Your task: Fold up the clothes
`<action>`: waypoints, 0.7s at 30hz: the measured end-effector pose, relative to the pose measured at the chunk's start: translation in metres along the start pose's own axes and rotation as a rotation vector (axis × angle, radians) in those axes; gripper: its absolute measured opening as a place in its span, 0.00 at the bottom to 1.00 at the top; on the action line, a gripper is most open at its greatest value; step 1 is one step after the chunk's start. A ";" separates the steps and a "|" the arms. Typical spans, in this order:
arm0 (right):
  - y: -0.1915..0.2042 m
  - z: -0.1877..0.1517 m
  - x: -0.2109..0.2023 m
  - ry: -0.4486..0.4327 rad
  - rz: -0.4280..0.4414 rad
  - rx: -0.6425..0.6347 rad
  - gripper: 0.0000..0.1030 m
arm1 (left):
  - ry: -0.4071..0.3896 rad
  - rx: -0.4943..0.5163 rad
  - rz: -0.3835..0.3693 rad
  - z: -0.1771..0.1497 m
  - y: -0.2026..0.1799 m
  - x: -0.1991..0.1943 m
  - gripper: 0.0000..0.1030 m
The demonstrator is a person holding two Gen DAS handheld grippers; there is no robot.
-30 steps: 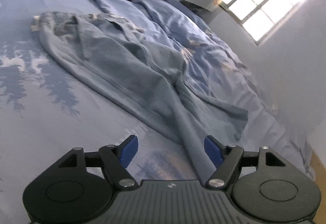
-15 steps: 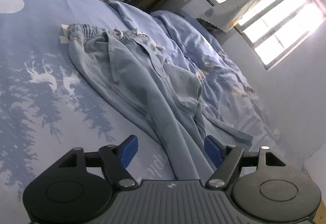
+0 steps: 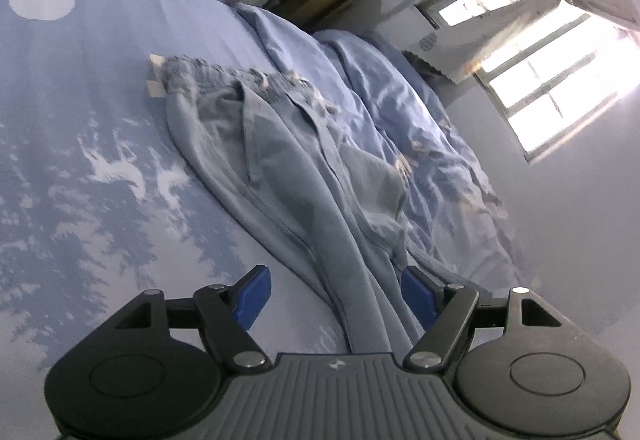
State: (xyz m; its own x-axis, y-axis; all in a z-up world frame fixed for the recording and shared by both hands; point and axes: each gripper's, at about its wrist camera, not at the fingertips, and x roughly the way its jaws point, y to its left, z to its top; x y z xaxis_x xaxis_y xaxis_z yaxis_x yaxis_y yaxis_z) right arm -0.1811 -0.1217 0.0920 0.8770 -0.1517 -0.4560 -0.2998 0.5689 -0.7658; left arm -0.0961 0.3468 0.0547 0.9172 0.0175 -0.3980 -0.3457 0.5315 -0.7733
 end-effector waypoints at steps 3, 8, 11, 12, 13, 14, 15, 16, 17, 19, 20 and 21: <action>0.027 0.040 -0.003 -0.100 0.082 -0.004 0.27 | -0.014 -0.020 0.012 0.007 0.008 -0.003 0.69; 0.074 0.109 0.005 -0.255 0.198 -0.046 0.27 | -0.073 -0.032 0.045 0.026 0.027 -0.017 0.69; 0.097 0.159 0.014 -0.349 0.272 -0.062 0.27 | -0.124 -0.065 0.073 0.041 0.044 -0.028 0.69; 0.105 0.177 0.018 -0.383 0.294 -0.068 0.27 | -0.142 -0.076 0.085 0.046 0.050 -0.032 0.69; 0.112 0.193 0.020 -0.415 0.310 -0.075 0.27 | -0.159 -0.089 0.099 0.051 0.056 -0.036 0.69; 0.119 0.209 0.022 -0.444 0.328 -0.082 0.27 | -0.177 -0.103 0.112 0.055 0.063 -0.039 0.69; 0.126 0.226 0.024 -0.469 0.348 -0.087 0.27 | -0.193 -0.116 0.122 0.060 0.069 -0.042 0.69; 0.133 0.243 0.025 -0.495 0.368 -0.092 0.27 | -0.208 -0.126 0.134 0.064 0.075 -0.046 0.69; 0.140 0.259 0.027 -0.520 0.394 -0.096 0.27 | -0.219 -0.130 0.145 0.066 0.079 -0.048 0.69; 0.150 0.293 0.034 -0.564 0.467 -0.107 0.27 | -0.238 -0.138 0.165 0.072 0.087 -0.051 0.69; 0.156 0.309 0.039 -0.575 0.492 -0.116 0.27 | -0.245 -0.143 0.173 0.075 0.091 -0.053 0.69; 0.163 0.325 0.045 -0.583 0.517 -0.126 0.27 | -0.253 -0.148 0.182 0.077 0.094 -0.054 0.69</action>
State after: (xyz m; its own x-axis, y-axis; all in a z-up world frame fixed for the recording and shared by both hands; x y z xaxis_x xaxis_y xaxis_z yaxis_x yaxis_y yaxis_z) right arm -0.0684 0.2263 0.0941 0.6601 0.5752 -0.4831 -0.7326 0.3507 -0.5833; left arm -0.1632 0.4609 0.0416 0.8516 0.3202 -0.4151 -0.5160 0.3723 -0.7714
